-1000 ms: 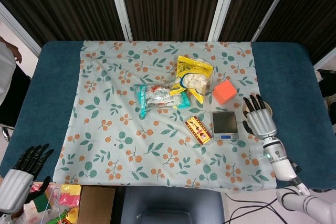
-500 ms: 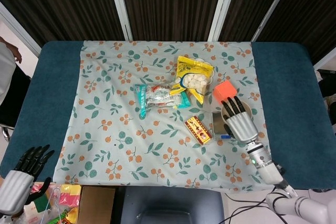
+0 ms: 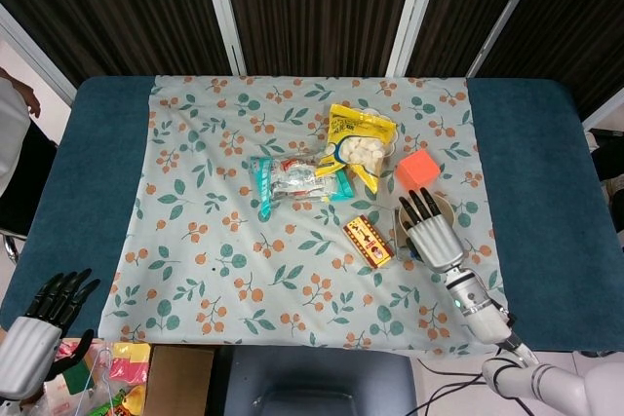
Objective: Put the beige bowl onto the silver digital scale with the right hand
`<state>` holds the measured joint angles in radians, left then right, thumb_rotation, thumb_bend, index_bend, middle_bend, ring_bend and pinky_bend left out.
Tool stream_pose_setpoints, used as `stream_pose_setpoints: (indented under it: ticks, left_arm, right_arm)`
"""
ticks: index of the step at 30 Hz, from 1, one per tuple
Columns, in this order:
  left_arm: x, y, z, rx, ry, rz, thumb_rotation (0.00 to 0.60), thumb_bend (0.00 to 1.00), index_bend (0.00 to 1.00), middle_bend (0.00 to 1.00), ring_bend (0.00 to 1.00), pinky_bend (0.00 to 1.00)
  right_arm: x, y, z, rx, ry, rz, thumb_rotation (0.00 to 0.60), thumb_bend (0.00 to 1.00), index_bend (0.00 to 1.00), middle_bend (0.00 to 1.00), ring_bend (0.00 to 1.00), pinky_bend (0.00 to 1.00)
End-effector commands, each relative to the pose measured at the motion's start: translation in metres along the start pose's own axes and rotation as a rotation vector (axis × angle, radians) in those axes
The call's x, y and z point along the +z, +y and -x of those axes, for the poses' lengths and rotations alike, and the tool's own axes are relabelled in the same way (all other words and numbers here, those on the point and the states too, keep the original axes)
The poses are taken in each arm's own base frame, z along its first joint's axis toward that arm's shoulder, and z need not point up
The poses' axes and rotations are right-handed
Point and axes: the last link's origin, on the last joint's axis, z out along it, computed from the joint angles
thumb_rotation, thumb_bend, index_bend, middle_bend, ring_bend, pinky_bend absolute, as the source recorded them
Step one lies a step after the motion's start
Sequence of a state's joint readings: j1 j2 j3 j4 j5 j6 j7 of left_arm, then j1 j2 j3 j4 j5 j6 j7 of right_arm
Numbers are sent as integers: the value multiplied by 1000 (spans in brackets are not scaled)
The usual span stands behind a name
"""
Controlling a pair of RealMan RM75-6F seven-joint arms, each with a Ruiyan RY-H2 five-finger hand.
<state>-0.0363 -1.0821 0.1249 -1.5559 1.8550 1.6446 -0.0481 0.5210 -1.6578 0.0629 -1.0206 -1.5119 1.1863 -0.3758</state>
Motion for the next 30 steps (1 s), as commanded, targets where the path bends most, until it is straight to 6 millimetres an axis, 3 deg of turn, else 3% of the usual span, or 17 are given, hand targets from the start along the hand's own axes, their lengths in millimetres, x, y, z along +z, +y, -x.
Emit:
stream_pose_setpoints:
  ticks: [1,8,18,24,28,30]
  left_arm:
    - [0,0,0,-2,2,1,600,453,0,0,12,90]
    - [0,0,0,-5,3,-1,600,452,0,0,12,90]
    - [-1,0,-1,-9,4,2,600,452,0,0,12,90]
    - [1,0,-1,-9,5,-1,600,452,0,0,12,89]
    - [1,0,-1,-9,8,1,600,453,0,0,12,90]
    - [1,0,-2,-8,10,1,600,453,0,0,12,90]
  right_arm:
    - [-1,-1,3,6,-10,-7,600,753,586,206,22,0]
    - [-3,0,1,17,0,-12,600,734,496,190,22,0]
    - [-16,11,1,7,12,-10,600,727,493,182,22,0]
    - [-32,27,-8,54,57,24,600,720,459,163,17,0]
    - [-67,41,-25,171,131,83,600,597,294,99,0,0]
    - [-92,44,-34,233,154,101,600,458,152,42,0,0]
